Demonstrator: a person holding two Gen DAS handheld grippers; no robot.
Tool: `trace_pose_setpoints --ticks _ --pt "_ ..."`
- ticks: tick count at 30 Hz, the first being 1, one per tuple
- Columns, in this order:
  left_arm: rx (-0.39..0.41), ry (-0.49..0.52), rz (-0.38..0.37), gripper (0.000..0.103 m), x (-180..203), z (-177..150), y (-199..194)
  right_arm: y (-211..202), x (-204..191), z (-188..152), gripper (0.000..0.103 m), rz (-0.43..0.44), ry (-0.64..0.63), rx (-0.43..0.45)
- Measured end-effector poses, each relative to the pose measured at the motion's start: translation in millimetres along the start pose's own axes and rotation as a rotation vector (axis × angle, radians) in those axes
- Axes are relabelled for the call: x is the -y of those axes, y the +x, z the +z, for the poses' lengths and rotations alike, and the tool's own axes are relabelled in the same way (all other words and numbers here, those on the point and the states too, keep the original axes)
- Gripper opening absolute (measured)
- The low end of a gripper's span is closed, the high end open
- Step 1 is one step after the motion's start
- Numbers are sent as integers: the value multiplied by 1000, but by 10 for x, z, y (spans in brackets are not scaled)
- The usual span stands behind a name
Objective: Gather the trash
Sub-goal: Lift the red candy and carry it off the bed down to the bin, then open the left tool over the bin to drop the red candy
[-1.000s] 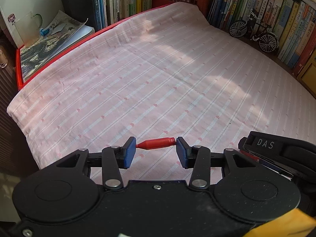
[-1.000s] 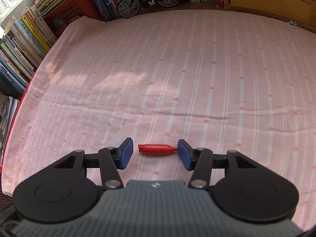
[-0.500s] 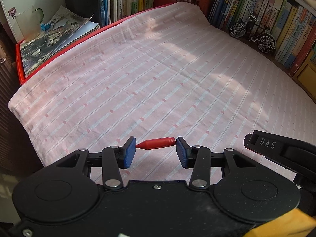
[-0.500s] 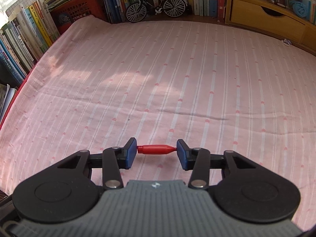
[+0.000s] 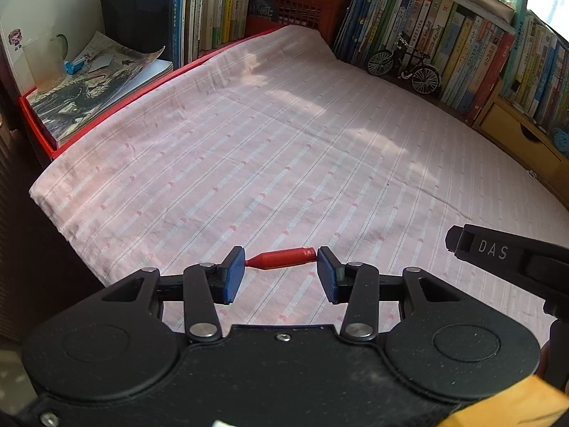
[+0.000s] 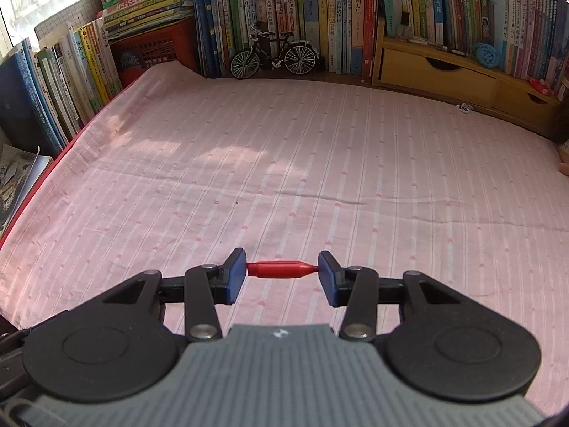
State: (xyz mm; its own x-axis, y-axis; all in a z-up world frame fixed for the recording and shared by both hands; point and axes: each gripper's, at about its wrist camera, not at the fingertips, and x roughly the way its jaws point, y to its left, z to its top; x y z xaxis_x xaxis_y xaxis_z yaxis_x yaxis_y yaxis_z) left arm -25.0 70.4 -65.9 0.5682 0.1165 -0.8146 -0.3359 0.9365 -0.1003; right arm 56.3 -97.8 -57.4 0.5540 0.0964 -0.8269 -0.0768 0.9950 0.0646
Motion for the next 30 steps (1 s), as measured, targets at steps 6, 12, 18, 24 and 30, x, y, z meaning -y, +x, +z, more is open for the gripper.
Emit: trace_pose_setpoints --ticks 6,12,18,24,30 --pt "27 -6 -12 42 -437 -262 -605 -557 -290 -347 50 3 -19 37" --pt "37 -42 -5 42 -930 -551 -1044 -1035 -634 -678 50 41 -68 75" --pt "23 -55 -3 42 -1283 -856 -1252 -1348 -838 -1047 50 74 -83 81" --pt "-19 -79 -24 42 -1586 -1258 -1344 -1419 -949 -1482 50 160 -74 29" --pt "-85 -75 -19 42 -1719 -1595 -1336 -1345 -1044 -1847 50 189 -97 -46"
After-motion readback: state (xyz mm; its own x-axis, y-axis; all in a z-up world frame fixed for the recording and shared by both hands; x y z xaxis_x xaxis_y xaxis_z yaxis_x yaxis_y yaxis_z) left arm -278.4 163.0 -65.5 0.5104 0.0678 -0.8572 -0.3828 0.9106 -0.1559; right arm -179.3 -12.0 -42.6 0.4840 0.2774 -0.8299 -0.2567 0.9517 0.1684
